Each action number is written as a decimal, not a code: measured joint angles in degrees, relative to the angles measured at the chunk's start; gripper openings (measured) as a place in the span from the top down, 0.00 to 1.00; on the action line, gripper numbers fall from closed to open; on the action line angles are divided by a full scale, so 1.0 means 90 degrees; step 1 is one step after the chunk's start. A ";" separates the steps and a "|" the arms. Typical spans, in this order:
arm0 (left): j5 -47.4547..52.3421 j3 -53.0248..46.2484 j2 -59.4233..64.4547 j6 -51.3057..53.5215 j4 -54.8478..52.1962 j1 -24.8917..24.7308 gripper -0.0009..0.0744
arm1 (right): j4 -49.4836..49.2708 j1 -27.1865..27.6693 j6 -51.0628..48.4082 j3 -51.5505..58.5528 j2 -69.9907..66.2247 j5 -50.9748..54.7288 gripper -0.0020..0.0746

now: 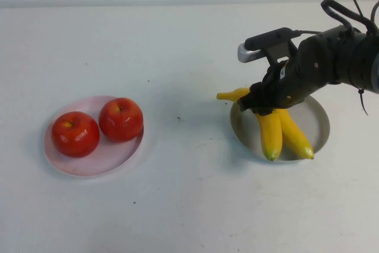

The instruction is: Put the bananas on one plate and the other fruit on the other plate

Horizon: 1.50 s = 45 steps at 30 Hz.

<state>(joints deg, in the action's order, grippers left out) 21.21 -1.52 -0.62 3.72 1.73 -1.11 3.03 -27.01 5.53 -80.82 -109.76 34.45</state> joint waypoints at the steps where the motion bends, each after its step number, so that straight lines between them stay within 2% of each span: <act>1: 0.0000 0.0000 0.0000 0.0000 0.0000 0.0000 0.99 | 0.0000 0.0000 0.0000 0.0000 0.0000 0.0018 0.58; 3: 0.0000 0.0000 0.0000 0.0000 0.0000 0.0000 0.99 | 0.0000 0.0000 0.0003 0.0000 0.0000 0.0032 0.53; 8: 0.0000 0.0000 0.0000 0.0000 0.0000 0.0000 0.99 | -0.0056 0.0000 0.0014 0.0000 0.0000 0.0060 0.32; 12: 0.0000 0.0000 0.0000 0.0000 0.0000 0.0000 0.99 | -0.0079 0.0000 0.0014 0.0000 0.0074 0.0214 0.29; 15: 0.0000 0.0000 0.0000 0.0000 0.0000 0.0000 0.99 | -0.0083 -0.0064 0.0014 0.0005 0.0392 0.0549 0.39; 17: 0.0000 0.0000 0.0000 0.0000 0.0000 0.0000 0.99 | -0.0108 -0.0150 0.0014 0.0005 0.0719 0.0881 0.52; 21: 0.0000 0.0000 0.0000 0.0000 0.0000 0.0000 0.99 | -0.0126 -0.0324 -0.0060 0.0005 0.1535 0.1919 0.84; 24: 0.0000 0.0000 0.0000 0.0000 0.0000 0.0000 0.99 | -0.0206 -0.0339 -0.0218 0.0005 0.2005 0.2638 0.95; 28: 0.0000 0.0000 0.0000 0.0000 0.0000 0.0000 0.99 | -0.0336 -0.0339 -0.0306 0.0131 0.2650 0.3409 0.98; 31: 0.0000 0.0000 0.0000 0.0000 0.0000 0.0000 0.99 | -0.0542 -0.0339 -0.0388 0.0672 0.3301 0.3511 0.99; 36: 0.0000 0.0000 0.0000 0.0000 0.0000 0.0000 0.99 | -0.0868 -0.0339 -0.0429 0.2128 0.4626 0.3229 0.99; 41: 0.0000 0.0000 0.0000 0.0000 0.0000 0.0000 0.99 | -0.1111 -0.0339 -0.0442 0.2922 0.5711 0.3136 0.99; 45: 0.0000 0.0000 0.0000 0.0000 0.0000 0.0000 0.99 | -0.1107 -0.0339 -0.0488 0.3624 0.6360 0.2623 0.99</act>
<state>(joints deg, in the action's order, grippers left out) 21.21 -1.52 -0.62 3.72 1.73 -1.11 -6.93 -30.07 1.14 -48.21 -52.52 58.06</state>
